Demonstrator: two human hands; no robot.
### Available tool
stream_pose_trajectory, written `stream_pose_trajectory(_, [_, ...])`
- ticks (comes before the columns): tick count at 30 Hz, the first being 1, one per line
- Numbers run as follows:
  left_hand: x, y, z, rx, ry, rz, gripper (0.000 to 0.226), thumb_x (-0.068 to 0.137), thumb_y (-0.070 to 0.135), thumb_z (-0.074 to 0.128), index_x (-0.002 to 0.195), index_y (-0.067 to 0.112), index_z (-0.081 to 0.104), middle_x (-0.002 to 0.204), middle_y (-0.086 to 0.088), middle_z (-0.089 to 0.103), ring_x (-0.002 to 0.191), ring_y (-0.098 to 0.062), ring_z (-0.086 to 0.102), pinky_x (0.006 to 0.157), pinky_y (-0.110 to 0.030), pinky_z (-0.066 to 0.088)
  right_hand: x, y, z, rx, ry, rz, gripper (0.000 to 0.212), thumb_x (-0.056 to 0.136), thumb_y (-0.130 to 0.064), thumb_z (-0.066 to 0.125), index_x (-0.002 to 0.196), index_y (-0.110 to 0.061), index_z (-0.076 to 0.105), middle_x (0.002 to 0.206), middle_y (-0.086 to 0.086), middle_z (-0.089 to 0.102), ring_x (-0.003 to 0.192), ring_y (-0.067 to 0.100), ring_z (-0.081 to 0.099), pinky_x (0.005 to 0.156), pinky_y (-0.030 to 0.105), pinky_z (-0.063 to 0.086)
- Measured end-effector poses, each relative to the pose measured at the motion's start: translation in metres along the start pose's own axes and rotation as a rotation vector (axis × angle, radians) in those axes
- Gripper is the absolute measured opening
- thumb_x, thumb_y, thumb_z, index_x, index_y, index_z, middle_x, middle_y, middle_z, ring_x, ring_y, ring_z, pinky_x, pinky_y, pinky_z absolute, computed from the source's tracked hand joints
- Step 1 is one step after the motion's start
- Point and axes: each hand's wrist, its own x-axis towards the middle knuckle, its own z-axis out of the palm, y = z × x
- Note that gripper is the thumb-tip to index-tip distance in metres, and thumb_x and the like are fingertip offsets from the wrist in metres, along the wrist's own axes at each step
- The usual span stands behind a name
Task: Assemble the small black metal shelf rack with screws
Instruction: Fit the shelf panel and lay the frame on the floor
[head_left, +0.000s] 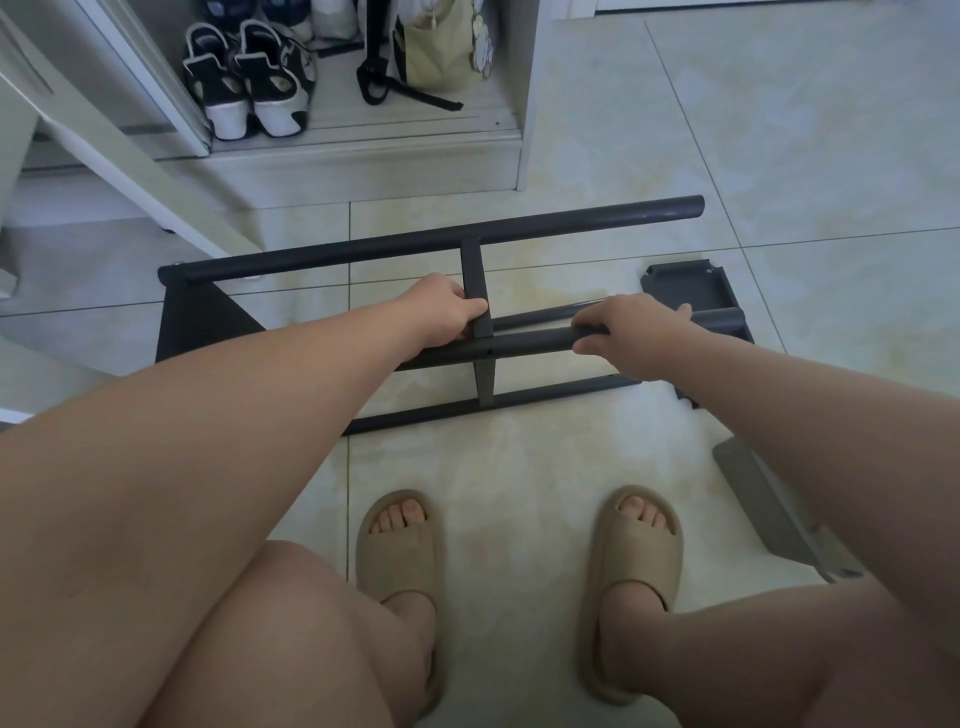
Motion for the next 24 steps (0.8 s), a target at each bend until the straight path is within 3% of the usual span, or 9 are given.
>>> stream_pose_trajectory(7, [0.001, -0.002, 0.001, -0.052, -0.036, -0.004, 0.021, 0.1, 0.029, 0.058, 0.089, 0.015, 0.068, 0.094, -0.008, 0.075, 0.09, -0.02, 0.072, 0.098, -0.036, 0.054, 0.001, 0.005, 0.006, -0.026, 0.009, 0.0, 0.019, 0.106, -0.032, 0.05, 0.11, -0.022, 0.066, 0.101, 0.01, 0.068, 0.1, 0.031, 0.058, 0.114, 0.073, 0.004])
stream_pose_trajectory(9, [0.0, -0.002, 0.0, -0.04, -0.036, -0.001, 0.023, 0.1, 0.031, 0.057, 0.091, 0.014, 0.069, 0.098, -0.01, 0.075, 0.095, -0.023, 0.071, 0.098, -0.038, 0.053, 0.002, 0.006, 0.01, -0.041, 0.033, -0.003, 0.021, 0.106, -0.033, 0.048, 0.111, -0.022, 0.066, 0.103, 0.009, 0.067, 0.096, 0.028, 0.055, 0.113, 0.073, 0.004])
stream_pose_trajectory(11, [-0.001, -0.002, 0.001, 0.018, -0.009, 0.015, 0.029, 0.1, 0.035, 0.054, 0.095, 0.011, 0.069, 0.095, -0.009, 0.072, 0.094, -0.029, 0.067, 0.089, -0.037, 0.053, 0.001, 0.008, 0.014, -0.054, 0.051, -0.021, 0.023, 0.107, -0.036, 0.045, 0.115, -0.024, 0.063, 0.108, 0.004, 0.062, 0.095, 0.025, 0.05, 0.113, 0.074, 0.004])
stream_pose_trajectory(13, [-0.005, 0.0, 0.006, 0.097, 0.031, 0.032, 0.032, 0.102, 0.037, 0.05, 0.098, 0.01, 0.067, 0.09, -0.005, 0.065, 0.088, -0.029, 0.06, 0.071, -0.032, 0.046, -0.002, 0.01, 0.017, -0.046, 0.053, -0.06, 0.025, 0.107, -0.039, 0.043, 0.122, -0.028, 0.06, 0.116, -0.001, 0.057, 0.106, 0.025, 0.048, 0.114, 0.075, 0.001])
stream_pose_trajectory(16, [-0.013, 0.005, 0.013, 0.189, 0.165, 0.028, 0.044, 0.102, 0.039, 0.047, 0.137, 0.012, 0.047, 0.121, -0.008, 0.061, 0.105, -0.028, 0.057, 0.079, -0.033, 0.041, -0.012, 0.022, 0.017, -0.096, 0.062, -0.13, 0.042, 0.105, -0.046, 0.043, 0.145, -0.033, 0.045, 0.144, -0.004, 0.048, 0.142, 0.025, 0.033, 0.115, 0.072, -0.004])
stream_pose_trajectory(18, [-0.02, 0.011, 0.015, 0.314, 0.333, 0.137, 0.053, 0.101, 0.039, 0.048, 0.146, 0.014, 0.035, 0.138, -0.011, 0.051, 0.12, -0.031, 0.052, 0.089, -0.04, 0.044, -0.024, 0.036, 0.015, -0.109, 0.109, -0.157, 0.052, 0.105, -0.048, 0.043, 0.154, -0.034, 0.033, 0.158, -0.007, 0.035, 0.153, 0.022, 0.016, 0.117, 0.068, -0.005])
stream_pose_trajectory(20, [-0.028, 0.024, 0.02, 0.462, 0.45, 0.359, 0.048, 0.101, 0.037, 0.048, 0.142, 0.015, 0.04, 0.138, -0.011, 0.05, 0.121, -0.031, 0.05, 0.094, -0.043, 0.045, -0.039, 0.056, 0.013, -0.104, 0.16, -0.146, 0.055, 0.104, -0.048, 0.043, 0.156, -0.035, 0.029, 0.163, -0.009, 0.028, 0.155, 0.02, 0.01, 0.122, 0.064, -0.001])
stream_pose_trajectory(24, [-0.046, 0.057, 0.055, 0.515, 0.301, 0.704, 0.031, 0.101, 0.033, 0.046, 0.128, 0.018, 0.051, 0.123, -0.002, 0.054, 0.107, -0.023, 0.054, 0.08, -0.04, 0.049, -0.072, 0.103, 0.01, -0.145, 0.149, -0.045, 0.058, 0.104, -0.048, 0.042, 0.158, -0.035, 0.025, 0.165, -0.009, 0.022, 0.155, 0.019, 0.01, 0.124, 0.056, 0.008])
